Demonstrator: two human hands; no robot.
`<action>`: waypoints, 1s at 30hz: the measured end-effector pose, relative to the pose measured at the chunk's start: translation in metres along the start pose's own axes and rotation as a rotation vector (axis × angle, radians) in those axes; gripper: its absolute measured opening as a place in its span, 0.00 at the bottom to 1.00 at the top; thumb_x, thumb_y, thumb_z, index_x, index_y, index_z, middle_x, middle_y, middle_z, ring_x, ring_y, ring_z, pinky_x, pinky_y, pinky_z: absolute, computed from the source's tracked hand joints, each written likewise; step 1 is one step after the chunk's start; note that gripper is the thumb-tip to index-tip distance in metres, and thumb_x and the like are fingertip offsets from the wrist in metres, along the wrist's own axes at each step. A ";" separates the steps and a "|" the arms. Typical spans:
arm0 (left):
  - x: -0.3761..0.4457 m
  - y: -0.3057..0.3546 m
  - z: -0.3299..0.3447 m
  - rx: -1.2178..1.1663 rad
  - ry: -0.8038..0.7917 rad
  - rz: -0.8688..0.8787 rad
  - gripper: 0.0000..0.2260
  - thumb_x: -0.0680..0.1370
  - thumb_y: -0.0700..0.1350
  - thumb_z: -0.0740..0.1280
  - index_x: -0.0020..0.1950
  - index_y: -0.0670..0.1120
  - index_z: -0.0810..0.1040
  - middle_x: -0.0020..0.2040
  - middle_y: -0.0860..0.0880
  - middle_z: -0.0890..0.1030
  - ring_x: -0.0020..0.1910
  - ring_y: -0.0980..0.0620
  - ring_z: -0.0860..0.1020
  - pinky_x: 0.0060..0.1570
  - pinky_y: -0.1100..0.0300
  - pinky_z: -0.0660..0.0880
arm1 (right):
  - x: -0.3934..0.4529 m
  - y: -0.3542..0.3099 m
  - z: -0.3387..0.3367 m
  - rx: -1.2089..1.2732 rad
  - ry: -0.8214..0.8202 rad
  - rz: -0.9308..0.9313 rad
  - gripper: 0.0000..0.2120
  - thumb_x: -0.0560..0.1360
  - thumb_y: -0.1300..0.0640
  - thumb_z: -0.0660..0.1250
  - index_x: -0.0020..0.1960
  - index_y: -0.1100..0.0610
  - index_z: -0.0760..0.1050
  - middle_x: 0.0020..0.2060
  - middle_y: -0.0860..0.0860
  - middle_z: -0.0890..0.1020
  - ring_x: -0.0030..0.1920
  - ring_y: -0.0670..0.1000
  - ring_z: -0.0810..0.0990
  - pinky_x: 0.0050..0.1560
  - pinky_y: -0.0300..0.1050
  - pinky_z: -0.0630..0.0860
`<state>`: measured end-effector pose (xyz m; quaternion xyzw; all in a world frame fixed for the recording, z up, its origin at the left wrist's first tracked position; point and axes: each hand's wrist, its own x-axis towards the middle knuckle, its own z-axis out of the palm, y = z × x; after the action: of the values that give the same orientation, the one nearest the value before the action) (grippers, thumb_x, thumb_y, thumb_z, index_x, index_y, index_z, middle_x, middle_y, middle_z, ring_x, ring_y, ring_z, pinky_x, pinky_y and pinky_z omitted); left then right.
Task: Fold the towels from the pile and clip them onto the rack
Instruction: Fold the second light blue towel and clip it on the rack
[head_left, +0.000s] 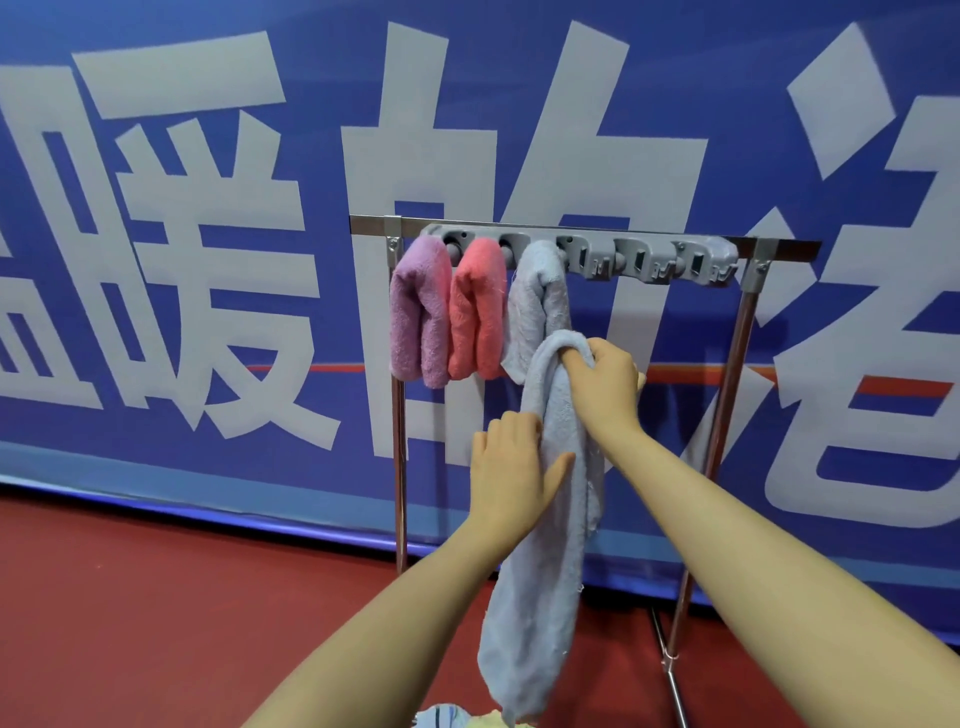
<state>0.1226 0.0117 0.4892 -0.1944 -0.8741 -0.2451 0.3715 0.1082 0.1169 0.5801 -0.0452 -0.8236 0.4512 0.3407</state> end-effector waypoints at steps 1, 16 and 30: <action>0.000 0.004 0.000 0.025 0.008 0.033 0.16 0.74 0.59 0.59 0.46 0.47 0.72 0.41 0.51 0.74 0.37 0.50 0.72 0.38 0.58 0.65 | 0.001 0.001 0.000 0.001 0.007 0.003 0.17 0.77 0.55 0.60 0.30 0.52 0.66 0.27 0.47 0.71 0.37 0.52 0.72 0.53 0.53 0.67; 0.009 0.002 -0.012 -0.144 -0.177 -0.196 0.12 0.82 0.49 0.54 0.51 0.40 0.67 0.40 0.39 0.79 0.39 0.37 0.75 0.35 0.51 0.68 | 0.003 0.013 -0.008 -0.244 0.055 -0.122 0.08 0.78 0.54 0.58 0.47 0.57 0.73 0.38 0.50 0.79 0.42 0.52 0.75 0.50 0.46 0.60; 0.066 -0.007 -0.043 -0.388 -0.257 -0.176 0.18 0.82 0.46 0.55 0.32 0.50 0.60 0.32 0.49 0.72 0.33 0.51 0.67 0.37 0.57 0.58 | -0.040 0.055 -0.004 -0.176 -0.338 -0.085 0.07 0.71 0.48 0.69 0.46 0.47 0.72 0.40 0.43 0.79 0.47 0.46 0.74 0.51 0.45 0.57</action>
<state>0.1003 -0.0082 0.5621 -0.2148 -0.8643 -0.4132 0.1903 0.1277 0.1369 0.5179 0.0363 -0.9065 0.3639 0.2109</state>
